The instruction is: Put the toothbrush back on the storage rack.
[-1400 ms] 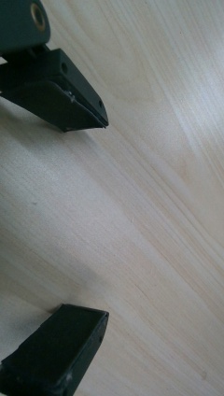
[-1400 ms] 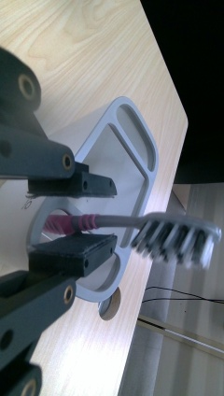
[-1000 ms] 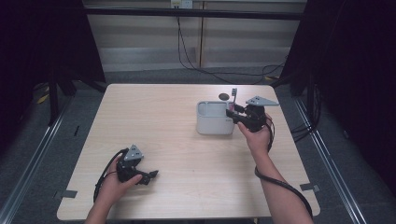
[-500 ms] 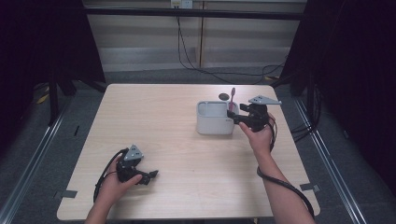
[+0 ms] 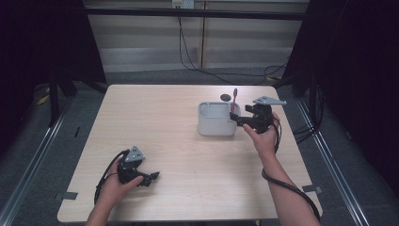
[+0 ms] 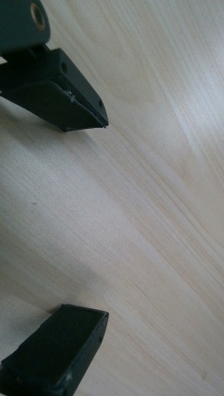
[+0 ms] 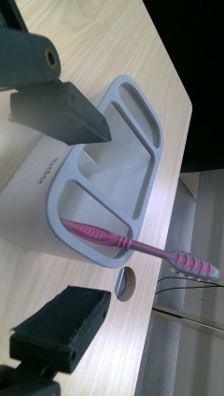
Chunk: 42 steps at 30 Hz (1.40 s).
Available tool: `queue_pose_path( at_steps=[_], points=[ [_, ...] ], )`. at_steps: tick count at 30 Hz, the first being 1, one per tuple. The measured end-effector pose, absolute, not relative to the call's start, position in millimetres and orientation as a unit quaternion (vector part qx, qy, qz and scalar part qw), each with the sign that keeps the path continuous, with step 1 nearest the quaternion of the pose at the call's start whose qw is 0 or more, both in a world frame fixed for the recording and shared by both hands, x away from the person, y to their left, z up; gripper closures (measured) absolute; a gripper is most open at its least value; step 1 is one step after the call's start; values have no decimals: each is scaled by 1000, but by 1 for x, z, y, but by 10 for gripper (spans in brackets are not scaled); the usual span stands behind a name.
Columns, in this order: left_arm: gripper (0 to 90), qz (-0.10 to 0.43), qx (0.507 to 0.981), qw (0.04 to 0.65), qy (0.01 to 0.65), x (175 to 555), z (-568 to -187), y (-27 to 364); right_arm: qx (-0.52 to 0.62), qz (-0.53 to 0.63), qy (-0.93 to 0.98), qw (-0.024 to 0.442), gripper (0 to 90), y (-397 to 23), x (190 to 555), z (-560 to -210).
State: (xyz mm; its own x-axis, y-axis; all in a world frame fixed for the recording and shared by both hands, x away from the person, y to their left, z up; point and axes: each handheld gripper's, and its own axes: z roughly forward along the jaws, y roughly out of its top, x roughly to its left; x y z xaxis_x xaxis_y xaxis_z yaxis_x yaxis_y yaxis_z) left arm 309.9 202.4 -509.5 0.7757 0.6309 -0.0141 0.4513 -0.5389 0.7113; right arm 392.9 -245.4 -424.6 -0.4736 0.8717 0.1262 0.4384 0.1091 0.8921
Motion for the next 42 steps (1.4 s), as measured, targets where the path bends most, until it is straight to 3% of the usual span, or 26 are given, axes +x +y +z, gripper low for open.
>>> queue_pose_path(
  at_steps=[18,42],
  points=[
    [67,123,870,364,310,310,-509,203,439,473,736,204,160,-253,374,-413],
    [67,125,869,364,310,310,-510,203,411,446,774,180,157,-260,350,-424]
  ],
)
